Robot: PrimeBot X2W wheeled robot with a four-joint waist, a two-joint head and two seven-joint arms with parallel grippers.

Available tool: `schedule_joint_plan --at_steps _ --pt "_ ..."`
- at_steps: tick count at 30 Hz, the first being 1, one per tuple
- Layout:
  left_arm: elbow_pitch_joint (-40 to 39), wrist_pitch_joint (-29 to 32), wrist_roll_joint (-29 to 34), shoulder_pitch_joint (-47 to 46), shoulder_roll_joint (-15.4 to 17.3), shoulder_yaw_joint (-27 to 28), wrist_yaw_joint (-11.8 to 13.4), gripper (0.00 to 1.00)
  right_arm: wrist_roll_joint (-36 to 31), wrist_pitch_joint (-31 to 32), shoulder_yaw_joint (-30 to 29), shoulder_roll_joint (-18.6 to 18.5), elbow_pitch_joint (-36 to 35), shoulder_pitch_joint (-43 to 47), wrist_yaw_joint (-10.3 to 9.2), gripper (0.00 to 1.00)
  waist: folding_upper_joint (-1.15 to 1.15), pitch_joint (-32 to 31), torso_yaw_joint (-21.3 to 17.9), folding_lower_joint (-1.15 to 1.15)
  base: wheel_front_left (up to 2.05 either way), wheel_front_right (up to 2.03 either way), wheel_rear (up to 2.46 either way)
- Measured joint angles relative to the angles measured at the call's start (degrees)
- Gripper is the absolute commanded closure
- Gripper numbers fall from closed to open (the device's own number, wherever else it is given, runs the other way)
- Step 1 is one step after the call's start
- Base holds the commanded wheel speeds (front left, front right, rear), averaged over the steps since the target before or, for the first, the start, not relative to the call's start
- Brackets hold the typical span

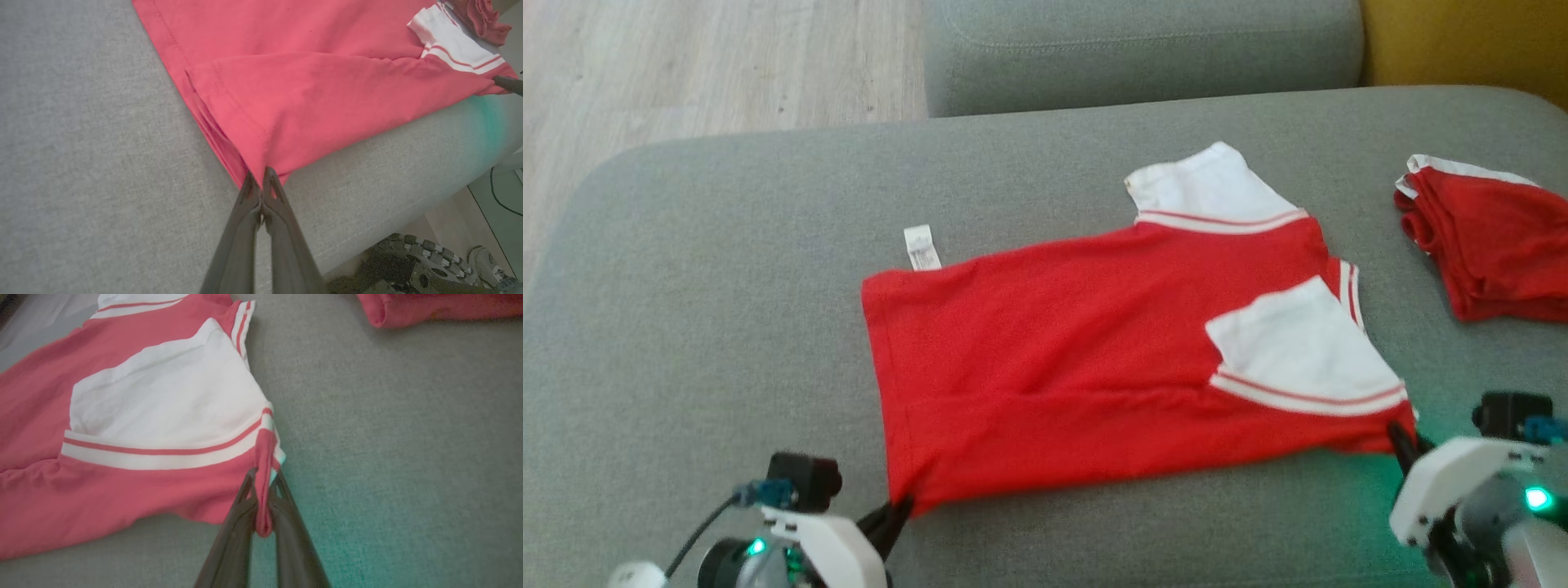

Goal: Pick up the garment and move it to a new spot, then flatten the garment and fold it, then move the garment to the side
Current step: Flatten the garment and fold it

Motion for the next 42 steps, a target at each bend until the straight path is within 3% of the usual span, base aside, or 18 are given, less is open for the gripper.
schedule_joint_plan --at_steps 8,9,10,11,12,20,25,28,32,38,42 --pt "-1.8 2.7 -0.6 3.0 2.4 -1.7 1.3 1.0 -0.5 6.4 -2.1 0.0 -9.3 9.0 0.0 1.0 0.0 -1.0 0.0 0.0 0.0 0.0 0.0" --pt "-1.9 2.9 -0.7 3.3 2.5 -1.7 1.5 1.0 -0.7 7.5 -2.4 0.2 -10.2 9.6 0.0 0.73 0.0 -1.0 -0.1 0.0 0.0 0.0 0.0" --pt "-2.0 3.2 -0.9 3.3 2.6 -1.7 1.6 0.9 -0.9 8.3 -2.7 0.6 -11.0 10.1 0.0 0.39 0.0 -1.1 -0.1 0.0 0.0 0.0 0.0" --pt "-2.1 3.2 -1.1 3.3 2.7 -1.7 1.6 0.12 -1.1 9.2 -2.8 0.8 -11.7 10.4 0.0 0.0 0.0 -1.2 -0.2 0.0 0.0 0.0 0.0" --pt "-2.2 3.2 -1.1 3.3 2.8 -1.7 1.7 0.0 -1.1 10.0 -2.8 1.0 -12.5 10.7 0.0 0.0 0.0 -1.2 -0.2 0.0 0.0 0.0 0.0" --pt "-5.1 5.4 -0.8 0.0 5.2 -0.5 1.4 0.0 -1.1 12.1 -4.4 1.7 -23.7 11.4 -0.01 0.0 0.0 -0.7 0.4 0.0 0.0 0.0 0.0" --pt "-4.5 10.8 -0.6 -11.4 6.6 2.1 -1.4 0.0 -0.8 10.4 -4.6 0.6 -26.8 1.6 0.0 0.0 0.0 1.4 1.1 0.0 0.0 0.0 0.0" --pt "0.1 13.9 -1.5 -18.7 5.0 3.1 -4.7 0.0 -0.5 8.3 -4.1 -1.1 -22.9 -8.3 0.0 0.0 0.0 3.7 1.6 0.0 0.0 0.0 0.0" --pt "8.1 18.4 -2.8 -26.8 -0.3 3.5 -8.5 0.0 -0.6 6.8 -0.5 -3.5 -13.1 -19.9 -0.01 0.0 0.0 7.2 2.6 0.0 0.0 0.0 0.0" --pt "19.5 25.0 -3.0 -37.2 -7.6 1.3 -13.8 0.0 1.0 5.4 9.7 -8.3 4.9 -35.3 -0.01 0.0 0.0 13.6 5.0 0.02 0.0 0.0 0.0" --pt "21.7 26.0 -3.0 -40.9 -9.5 1.0 -15.2 0.0 4.1 4.3 14.7 -10.4 10.3 -41.1 0.0 0.0 0.0 16.0 6.3 0.02 0.0 0.0 0.0"
